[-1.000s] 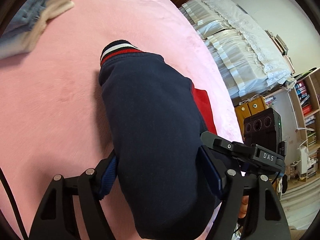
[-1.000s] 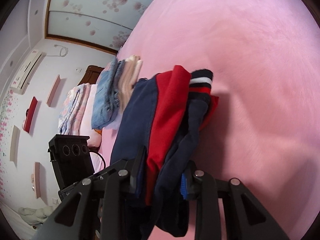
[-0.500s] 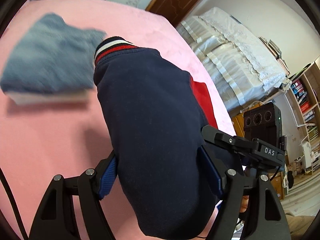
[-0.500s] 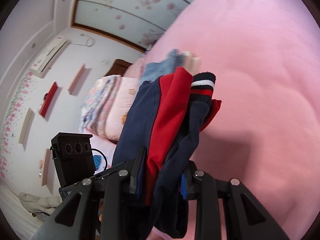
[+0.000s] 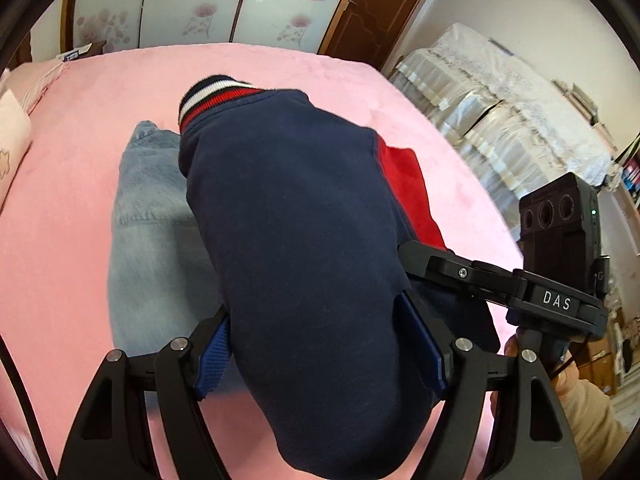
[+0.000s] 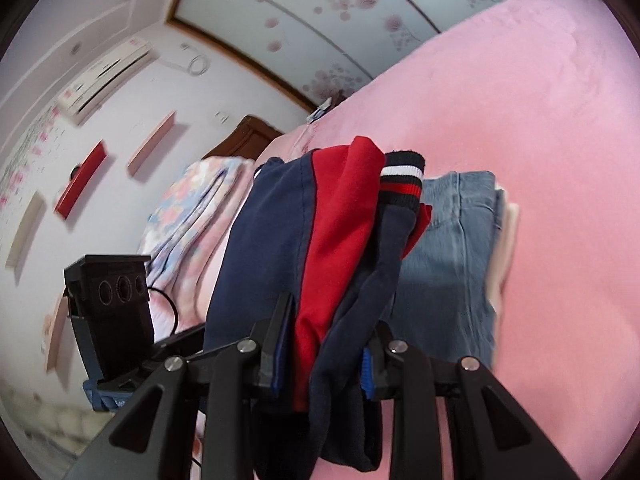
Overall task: Fold large clothes
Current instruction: 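Carry the jacket bundle with the right tool onto the folded jeans stack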
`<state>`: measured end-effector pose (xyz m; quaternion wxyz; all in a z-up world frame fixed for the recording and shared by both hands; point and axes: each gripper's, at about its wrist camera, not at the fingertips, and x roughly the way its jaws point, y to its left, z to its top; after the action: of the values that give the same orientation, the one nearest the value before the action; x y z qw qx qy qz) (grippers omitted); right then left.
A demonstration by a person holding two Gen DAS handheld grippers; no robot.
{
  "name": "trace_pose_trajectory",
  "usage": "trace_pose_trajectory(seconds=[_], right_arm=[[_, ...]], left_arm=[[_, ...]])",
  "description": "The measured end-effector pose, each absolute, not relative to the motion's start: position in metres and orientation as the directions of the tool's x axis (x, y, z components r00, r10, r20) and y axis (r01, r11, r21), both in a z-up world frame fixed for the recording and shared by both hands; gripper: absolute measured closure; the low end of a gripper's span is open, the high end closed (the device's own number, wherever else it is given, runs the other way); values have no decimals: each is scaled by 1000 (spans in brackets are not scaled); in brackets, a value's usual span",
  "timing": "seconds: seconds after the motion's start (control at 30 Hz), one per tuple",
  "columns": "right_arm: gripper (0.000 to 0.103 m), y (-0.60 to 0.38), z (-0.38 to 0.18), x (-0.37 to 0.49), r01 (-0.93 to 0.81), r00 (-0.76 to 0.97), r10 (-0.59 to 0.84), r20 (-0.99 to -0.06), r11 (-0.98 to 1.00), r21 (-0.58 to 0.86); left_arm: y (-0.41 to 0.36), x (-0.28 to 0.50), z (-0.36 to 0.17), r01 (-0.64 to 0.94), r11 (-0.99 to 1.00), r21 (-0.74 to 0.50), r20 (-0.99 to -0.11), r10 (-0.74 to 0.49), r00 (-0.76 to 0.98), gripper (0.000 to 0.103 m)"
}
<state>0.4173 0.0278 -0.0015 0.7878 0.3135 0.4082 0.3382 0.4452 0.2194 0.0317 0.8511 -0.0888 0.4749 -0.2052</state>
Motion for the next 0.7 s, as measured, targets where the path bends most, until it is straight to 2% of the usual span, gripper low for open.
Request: trace_pose_trajectory(seconds=[0.27, 0.4, 0.63, 0.7], right_arm=[[75, 48, -73, 476, -166, 452, 749, -485, 605, 779], [75, 64, -91, 483, -180, 441, 712, -546, 667, 723], [75, 75, -90, 488, -213, 466, 654, -596, 737, 642], [70, 78, -83, 487, -222, 476, 621, -623, 770, 598]], left_arm=[[239, 507, -41, 232, 923, -306, -820, -379, 428, 25], [244, 512, -69, 221, 939, -264, -837, -337, 431, 15], [241, 501, -74, 194, 947, -257, -828, -319, 460, 13], [240, 498, -71, 173, 949, -263, -832, -314, 458, 9]])
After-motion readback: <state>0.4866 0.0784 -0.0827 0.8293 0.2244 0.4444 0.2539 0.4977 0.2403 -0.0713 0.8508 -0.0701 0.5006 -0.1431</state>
